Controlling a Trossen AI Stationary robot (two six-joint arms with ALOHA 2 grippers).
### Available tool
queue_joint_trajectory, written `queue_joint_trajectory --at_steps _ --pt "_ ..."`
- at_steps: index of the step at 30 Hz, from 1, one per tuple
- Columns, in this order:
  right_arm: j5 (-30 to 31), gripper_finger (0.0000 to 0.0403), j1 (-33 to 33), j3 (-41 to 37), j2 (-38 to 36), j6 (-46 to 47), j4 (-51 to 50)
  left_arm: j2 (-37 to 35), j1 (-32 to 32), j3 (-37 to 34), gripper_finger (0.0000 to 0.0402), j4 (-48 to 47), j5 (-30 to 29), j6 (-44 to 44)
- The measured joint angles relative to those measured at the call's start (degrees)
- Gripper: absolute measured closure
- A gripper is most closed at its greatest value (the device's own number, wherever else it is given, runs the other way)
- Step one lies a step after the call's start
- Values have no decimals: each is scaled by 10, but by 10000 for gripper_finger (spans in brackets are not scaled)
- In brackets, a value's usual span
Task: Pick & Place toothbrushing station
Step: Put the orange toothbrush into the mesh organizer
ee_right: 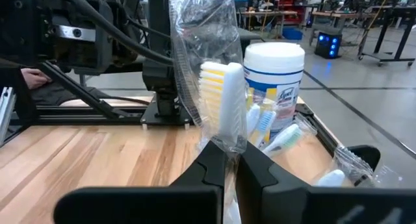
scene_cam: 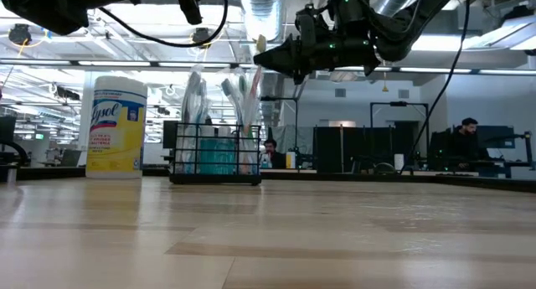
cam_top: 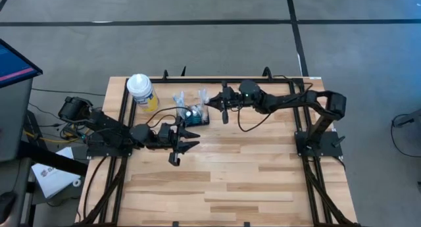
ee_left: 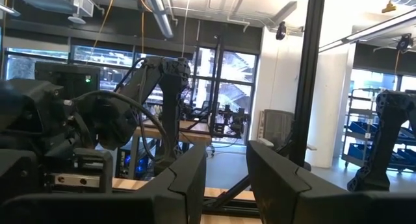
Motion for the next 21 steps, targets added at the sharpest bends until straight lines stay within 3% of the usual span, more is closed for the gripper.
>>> queue_joint_trajectory --at_steps 10,21 --pt "0 399 -2 0 -36 0 -18 0 0 0 295 -1 2 0" --pt "1 399 -5 0 -11 -7 -17 0 0 0 295 -1 1 0"
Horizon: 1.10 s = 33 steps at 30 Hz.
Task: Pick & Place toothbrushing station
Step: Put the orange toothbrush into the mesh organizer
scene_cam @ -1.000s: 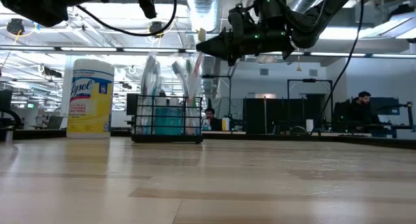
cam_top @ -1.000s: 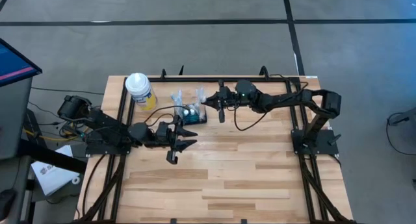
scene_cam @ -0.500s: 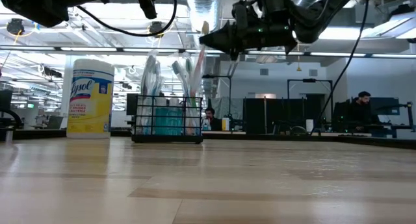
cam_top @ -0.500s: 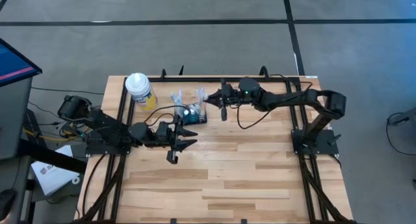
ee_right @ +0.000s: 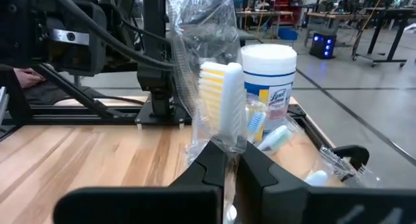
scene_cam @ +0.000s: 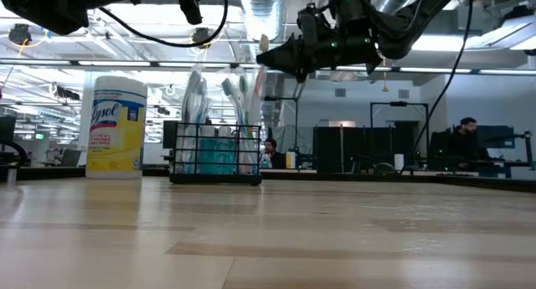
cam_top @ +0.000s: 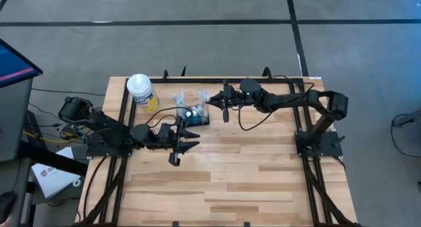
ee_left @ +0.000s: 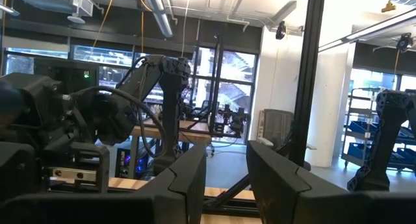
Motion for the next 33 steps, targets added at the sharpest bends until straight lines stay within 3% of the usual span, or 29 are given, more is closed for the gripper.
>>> queue_joint_trajectory --at_steps 21,33 --pt "3 399 -2 0 0 -13 -21 0 0 0 295 0 -2 0" --pt "2 399 2 0 73 6 36 0 0 0 295 0 1 0"
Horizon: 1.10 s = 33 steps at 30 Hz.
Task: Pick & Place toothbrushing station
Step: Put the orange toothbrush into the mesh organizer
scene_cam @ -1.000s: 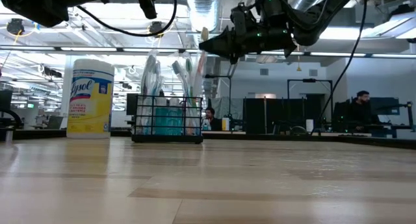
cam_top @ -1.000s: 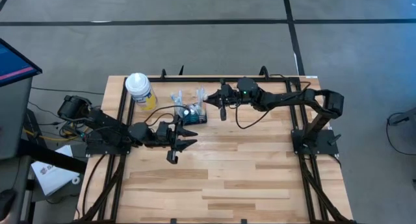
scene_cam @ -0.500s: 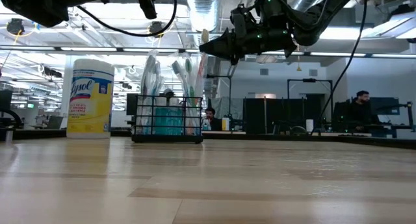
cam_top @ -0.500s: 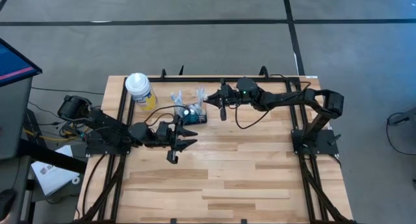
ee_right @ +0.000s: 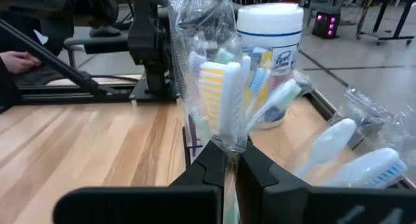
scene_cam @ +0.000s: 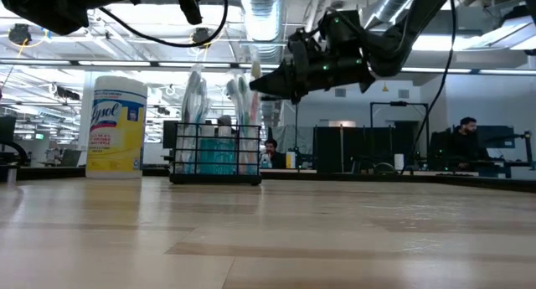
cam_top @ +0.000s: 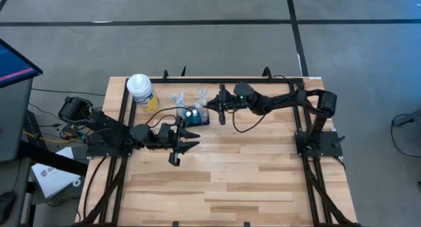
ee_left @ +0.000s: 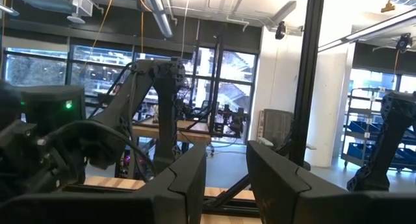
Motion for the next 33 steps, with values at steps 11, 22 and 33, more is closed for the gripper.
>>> queue_joint_trajectory --at_steps 11,22,33 --pt "-2 399 0 0 8 0 3 0 0 0 296 0 0 0" --pt "-1 382 4 1 57 15 24 0 0 0 295 0 -2 0" --pt "-4 323 4 0 58 15 16 0 0 0 295 0 -2 0"
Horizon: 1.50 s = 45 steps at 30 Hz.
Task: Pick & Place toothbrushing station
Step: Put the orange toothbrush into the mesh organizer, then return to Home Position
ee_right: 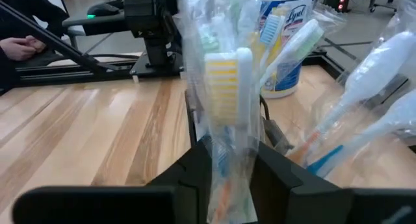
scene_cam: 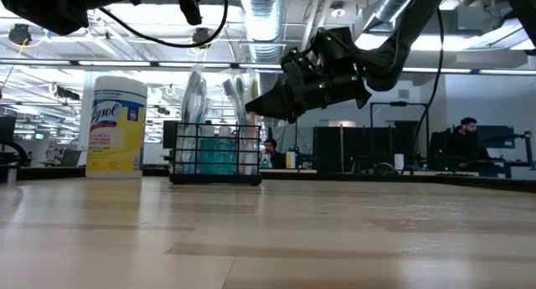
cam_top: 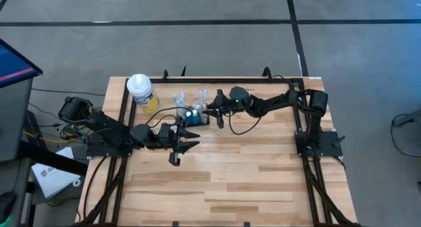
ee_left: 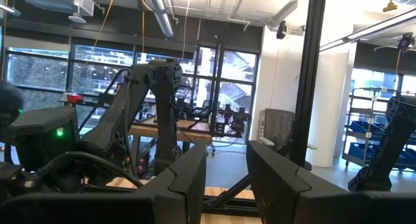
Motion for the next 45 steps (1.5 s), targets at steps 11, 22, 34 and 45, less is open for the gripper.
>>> queue_joint_trajectory --at_steps 11,22,34,45 --pt "-34 252 0 0 -30 -9 -34 0 0 0 296 -2 2 0" --pt "-45 185 -6 0 -75 -5 -84 0 0 0 295 -2 2 0" --pt "-44 193 -10 0 -154 -12 -203 0 0 -1 295 -2 1 0" --pt "-45 225 29 0 -223 -61 -334 0 0 -1 296 -3 0 0"
